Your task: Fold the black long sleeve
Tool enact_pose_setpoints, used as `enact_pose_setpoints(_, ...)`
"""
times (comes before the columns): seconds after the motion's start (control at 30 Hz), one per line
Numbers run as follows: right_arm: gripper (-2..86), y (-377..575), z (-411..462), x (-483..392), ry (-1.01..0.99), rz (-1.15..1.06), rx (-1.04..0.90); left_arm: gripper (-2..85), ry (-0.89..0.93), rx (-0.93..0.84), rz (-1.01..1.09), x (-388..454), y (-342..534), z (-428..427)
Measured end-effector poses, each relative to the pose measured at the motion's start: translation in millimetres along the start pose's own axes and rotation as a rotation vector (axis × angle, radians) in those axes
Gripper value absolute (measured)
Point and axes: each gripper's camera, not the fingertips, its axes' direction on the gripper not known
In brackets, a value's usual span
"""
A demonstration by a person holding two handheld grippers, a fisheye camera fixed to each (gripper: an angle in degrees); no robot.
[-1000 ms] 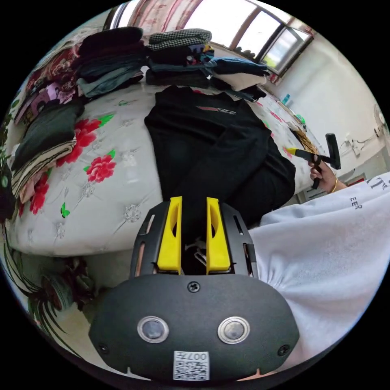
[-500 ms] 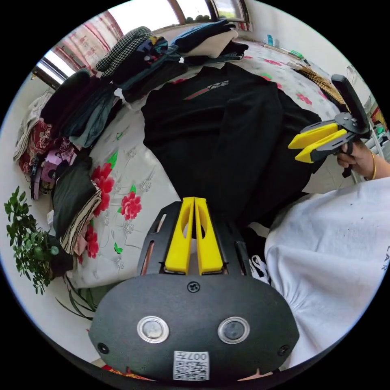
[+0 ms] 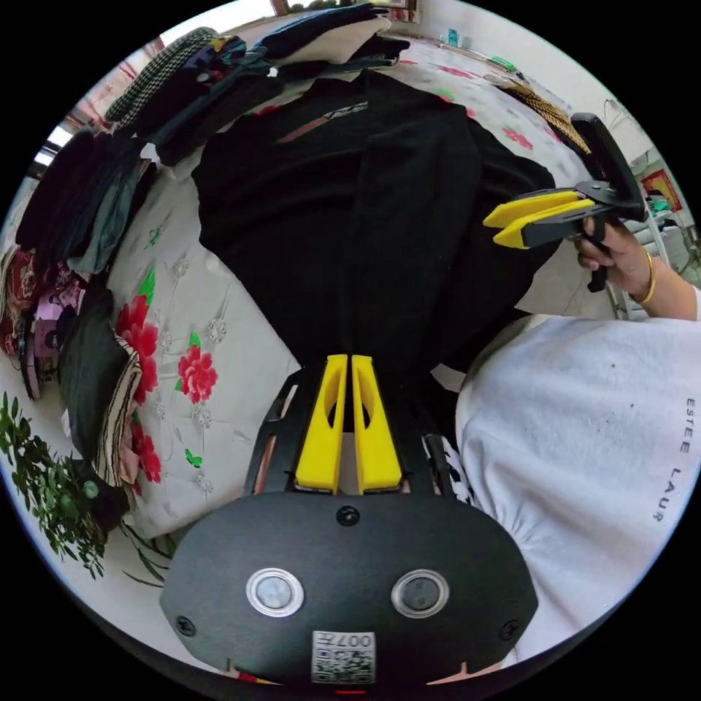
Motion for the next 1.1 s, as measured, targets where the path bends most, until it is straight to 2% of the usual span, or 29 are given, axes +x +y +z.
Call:
enact_pose_setpoints(0.07, 11.8, 1, -2, 5, -0.041, 0.003, 0.017, -0.7, 0.198, 0.081, -0.027, -21, 1, -34)
enact_pose_setpoints(0.13, 12.7, 0, 0, 9, -0.117, -0.012, 0.025, -0.9, 0.559, 0.25, -0.105, -68, 8, -72)
enact_pose_setpoints(0.17, 13.0, -1, 1, 10, -0.135, -0.018, 0.024, -0.9, 0.654, 0.299, -0.124, -81, 11, -78)
enact_pose_setpoints(0.23, 13.8, -5, 6, 12, -0.223, -0.045, 0.025, -0.9, 1.024, 0.491, -0.207, -129, 23, -90)
enact_pose_setpoints(0.33, 14.2, -14, 11, 20, -0.394, -0.032, 0.06, -0.9, 1.306, 0.629, -0.304, -160, 33, -84)
enact_pose_setpoints(0.37, 14.0, -17, 13, 22, -0.432, -0.021, 0.063, -0.9, 1.33, 0.637, -0.317, -162, 33, -82)
enact_pose_setpoints(0.47, 11.0, -23, 18, 35, -0.632, 0.022, 0.098, -0.8, 1.261, 0.588, -0.384, -171, 34, -76)
enact_pose_setpoints(0.5, 9.3, -24, 18, 36, -0.678, 0.012, 0.106, -0.7, 1.176, 0.548, -0.416, -174, 36, -73)
enact_pose_setpoints(0.57, 8.5, -23, 20, 28, -0.635, -0.024, 0.084, -0.4, 0.98, 0.443, -0.457, -179, 38, -64)
enact_pose_setpoints(0.63, 9.2, -19, 37, 10, -0.467, -0.087, -0.124, 1.3, 0.698, 0.269, -0.491, -176, 43, -44)
enact_pose_setpoints(0.73, 10.1, 13, 41, 1, -0.235, -0.136, -0.291, 5.7, 0.565, 0.219, -0.502, -163, 69, -24)
enact_pose_setpoints(0.87, 10.4, 74, -16, 26, -0.011, -0.007, -0.164, 9.1, 0.512, 0.252, -0.566, -141, 117, -2)
enact_pose_setpoints(0.93, 10.6, 119, -64, 61, 0.103, 0.199, -0.024, 10.9, 0.463, 0.2, -0.573, -124, 132, 20)
enact_pose_setpoints(1.0, 10.8, 150, -88, 88, 0.172, 0.356, 0.038, 12.2, 0.456, 0.163, -0.556, -115, 129, 36)
enact_pose_setpoints(1.1, 11.0, 164, -87, 116, 0.278, 0.451, -0.017, 13.6, 0.388, 0.171, -0.487, -107, 104, 49)
